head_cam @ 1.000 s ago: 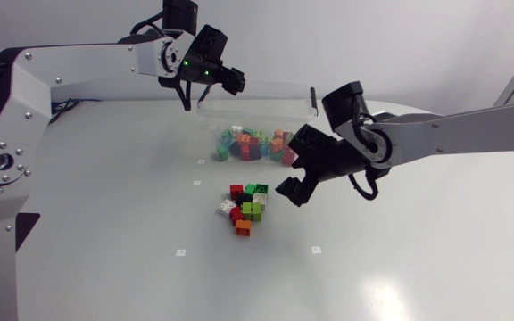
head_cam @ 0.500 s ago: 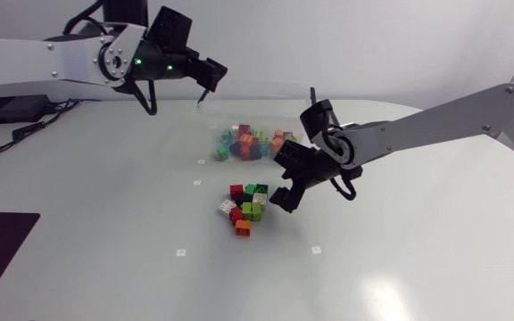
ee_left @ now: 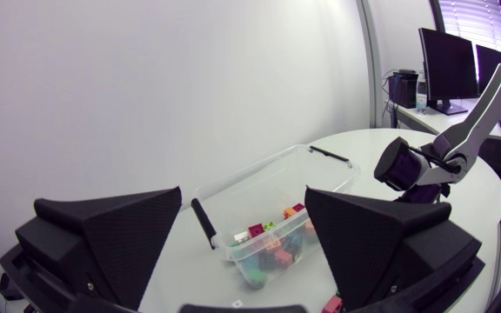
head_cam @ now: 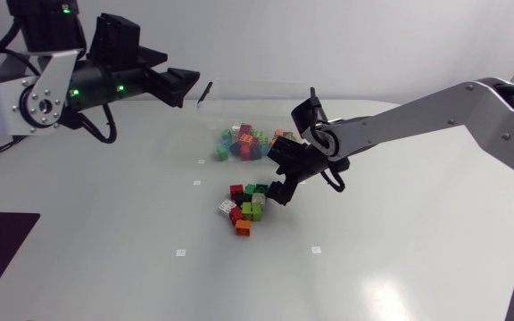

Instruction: Place the duplo bricks in the container

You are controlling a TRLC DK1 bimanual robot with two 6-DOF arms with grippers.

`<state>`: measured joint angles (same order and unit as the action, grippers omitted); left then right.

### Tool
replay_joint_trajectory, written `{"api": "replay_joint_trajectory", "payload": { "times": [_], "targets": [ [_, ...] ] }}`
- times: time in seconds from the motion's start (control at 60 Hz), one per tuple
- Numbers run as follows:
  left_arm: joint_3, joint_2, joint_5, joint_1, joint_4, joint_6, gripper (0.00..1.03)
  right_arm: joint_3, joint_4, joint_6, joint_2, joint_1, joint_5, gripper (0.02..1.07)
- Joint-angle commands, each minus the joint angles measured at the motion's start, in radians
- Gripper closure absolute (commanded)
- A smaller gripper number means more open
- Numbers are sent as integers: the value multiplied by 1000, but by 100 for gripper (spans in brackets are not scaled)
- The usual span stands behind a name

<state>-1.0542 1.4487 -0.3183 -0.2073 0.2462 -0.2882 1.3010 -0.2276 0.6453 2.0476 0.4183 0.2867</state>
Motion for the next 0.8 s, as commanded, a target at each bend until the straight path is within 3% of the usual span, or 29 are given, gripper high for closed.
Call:
{"api": "replay_joint_trajectory", "payload": {
  "times": [0.0, 0.25, 0.683, 0.783],
  "targets": [
    [74, -62, -31, 34, 21, -3, 5, 38, -27, 37, 39, 10, -6, 9],
    [246, -169, -110, 101, 7, -81, 5, 101, -118, 94, 68, 19, -17, 9],
    [398, -260, -223, 187, -139, -250, 5, 231, -268, 191, 138, 70, -93, 14],
    [404, -261, -235, 189, -196, -302, 5, 256, -309, 212, 149, 71, -96, 26]
  ]
}}
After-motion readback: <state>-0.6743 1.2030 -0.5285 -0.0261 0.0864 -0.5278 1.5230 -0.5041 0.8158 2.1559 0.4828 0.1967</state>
